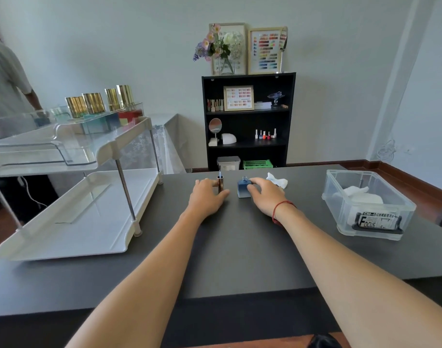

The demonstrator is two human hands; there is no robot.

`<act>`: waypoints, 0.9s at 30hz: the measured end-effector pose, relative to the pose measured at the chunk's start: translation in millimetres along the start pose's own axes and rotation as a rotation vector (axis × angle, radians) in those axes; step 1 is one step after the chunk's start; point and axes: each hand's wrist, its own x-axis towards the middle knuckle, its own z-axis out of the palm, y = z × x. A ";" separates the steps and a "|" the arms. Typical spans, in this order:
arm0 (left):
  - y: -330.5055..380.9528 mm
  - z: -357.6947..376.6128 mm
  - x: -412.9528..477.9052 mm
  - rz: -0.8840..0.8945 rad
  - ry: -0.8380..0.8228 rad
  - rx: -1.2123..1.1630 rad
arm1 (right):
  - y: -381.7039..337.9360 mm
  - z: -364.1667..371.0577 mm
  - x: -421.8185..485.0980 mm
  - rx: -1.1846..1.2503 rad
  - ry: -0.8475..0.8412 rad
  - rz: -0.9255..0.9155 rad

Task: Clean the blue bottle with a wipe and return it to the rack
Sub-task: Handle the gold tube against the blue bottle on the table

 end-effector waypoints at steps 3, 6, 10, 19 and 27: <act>-3.2 0.8 13.2 0.015 0.005 -0.001 | 0.5 7.4 18.5 -0.002 0.004 -0.021; -6.7 0.1 29.1 0.038 0.015 -0.014 | -0.8 15.9 33.0 0.006 0.002 -0.039; -8.7 3.8 41.3 0.083 0.034 -0.024 | 2.4 23.0 43.8 -0.013 0.012 -0.049; -8.3 0.3 39.5 0.207 0.170 -0.067 | 7.4 24.7 46.1 -0.011 0.033 -0.069; -7.8 -5.4 35.9 0.259 0.271 -0.120 | 7.3 24.7 43.5 -0.009 0.021 -0.088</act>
